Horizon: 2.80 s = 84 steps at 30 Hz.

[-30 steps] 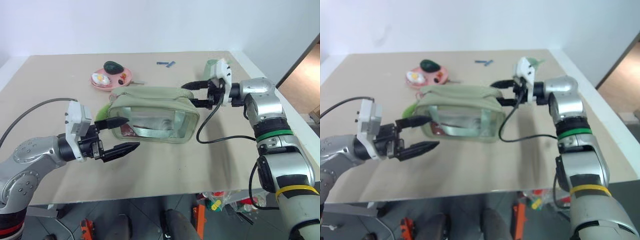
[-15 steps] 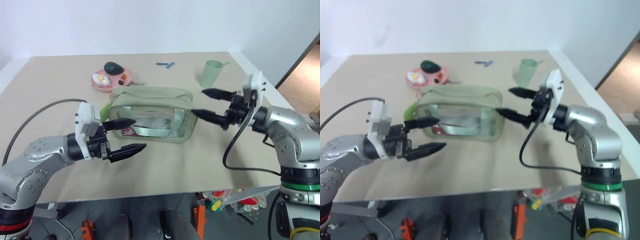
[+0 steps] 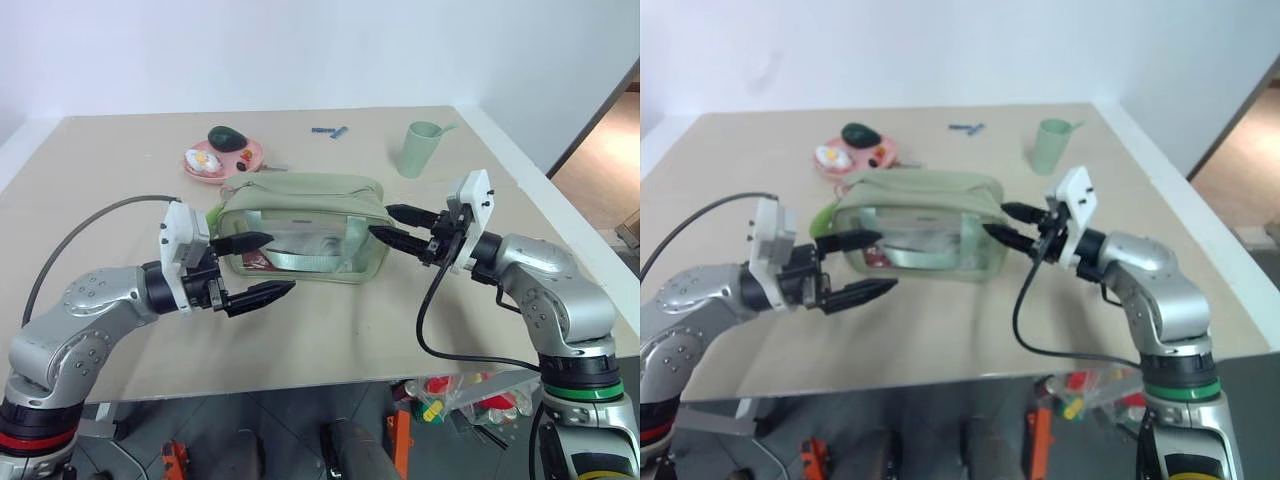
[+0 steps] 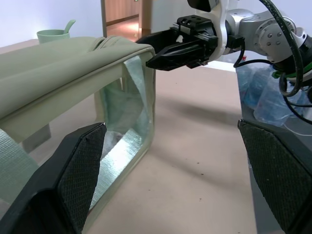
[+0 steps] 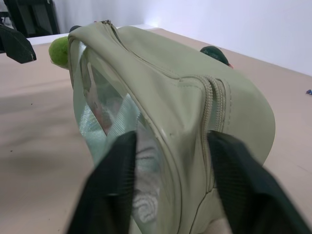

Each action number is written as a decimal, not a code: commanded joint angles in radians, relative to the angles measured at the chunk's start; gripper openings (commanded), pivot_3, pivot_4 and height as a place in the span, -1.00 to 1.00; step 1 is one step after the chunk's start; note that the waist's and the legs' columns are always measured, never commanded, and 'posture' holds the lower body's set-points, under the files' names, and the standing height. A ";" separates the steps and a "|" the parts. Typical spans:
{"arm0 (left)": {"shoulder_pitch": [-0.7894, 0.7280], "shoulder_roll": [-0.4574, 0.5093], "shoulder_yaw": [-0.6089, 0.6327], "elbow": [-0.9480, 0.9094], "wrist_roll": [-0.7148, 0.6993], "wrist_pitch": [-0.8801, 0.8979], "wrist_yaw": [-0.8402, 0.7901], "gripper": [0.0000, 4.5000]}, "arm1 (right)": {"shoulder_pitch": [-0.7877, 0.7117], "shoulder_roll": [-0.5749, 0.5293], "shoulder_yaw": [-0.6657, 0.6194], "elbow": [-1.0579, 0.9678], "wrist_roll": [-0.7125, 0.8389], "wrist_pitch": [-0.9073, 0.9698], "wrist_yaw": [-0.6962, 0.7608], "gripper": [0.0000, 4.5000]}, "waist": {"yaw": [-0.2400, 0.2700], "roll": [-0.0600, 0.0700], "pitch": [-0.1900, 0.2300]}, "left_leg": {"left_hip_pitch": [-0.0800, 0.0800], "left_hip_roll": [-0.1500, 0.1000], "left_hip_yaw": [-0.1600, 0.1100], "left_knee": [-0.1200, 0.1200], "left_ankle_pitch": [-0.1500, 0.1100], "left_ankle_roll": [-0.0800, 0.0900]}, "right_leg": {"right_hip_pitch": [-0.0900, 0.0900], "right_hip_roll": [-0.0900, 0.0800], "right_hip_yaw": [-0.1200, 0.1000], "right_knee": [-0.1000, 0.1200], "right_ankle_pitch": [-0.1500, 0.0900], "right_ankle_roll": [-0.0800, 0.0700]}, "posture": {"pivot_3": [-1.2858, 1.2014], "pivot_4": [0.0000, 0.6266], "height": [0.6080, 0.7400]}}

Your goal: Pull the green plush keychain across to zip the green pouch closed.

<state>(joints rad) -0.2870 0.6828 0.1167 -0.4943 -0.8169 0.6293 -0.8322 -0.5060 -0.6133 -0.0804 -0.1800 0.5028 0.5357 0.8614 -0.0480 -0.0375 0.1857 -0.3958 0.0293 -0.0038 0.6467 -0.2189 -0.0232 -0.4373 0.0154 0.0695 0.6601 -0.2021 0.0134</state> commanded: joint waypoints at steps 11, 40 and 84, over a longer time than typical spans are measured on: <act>-0.041 -0.019 0.144 0.026 -0.069 0.036 0.139 1.00 | -0.042 -0.042 0.023 0.138 -0.097 -0.294 0.160 -0.98 | 0.000 0.000 0.000 | 0.001 0.001 0.000 0.000 0.000 0.000 | 0.000 0.001 0.000 0.000 0.000 -0.001 | 0.03 -0.52 1.00; -0.008 -0.019 0.203 0.247 0.069 -0.073 0.126 -0.89 | -0.053 -0.089 0.007 0.128 -0.095 -0.305 0.192 -1.00 | 0.000 -0.001 0.001 | 0.000 0.001 0.001 -0.002 0.000 0.000 | -0.001 0.001 0.001 0.000 0.001 0.002 | 0.03 -0.52 1.00; -0.135 0.028 0.037 0.235 0.284 -0.091 0.001 0.49 | -0.049 -0.099 0.018 0.140 -0.115 -0.327 0.199 -1.00 | 0.000 -0.002 0.001 | -0.001 0.000 0.001 -0.003 0.000 0.000 | -0.002 -0.001 0.001 0.000 0.000 0.003 | 0.03 -0.52 1.00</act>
<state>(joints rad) -0.4145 0.7210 0.1274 -0.2194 -0.5423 0.5787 -0.8624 -0.5431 -0.7052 -0.0470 -0.0174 0.3868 0.2199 1.0614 -0.0478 -0.0397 0.1870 -0.3969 0.0289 -0.0029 0.6444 -0.2192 -0.0230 -0.4392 0.0147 0.0704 0.6599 -0.2014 0.0164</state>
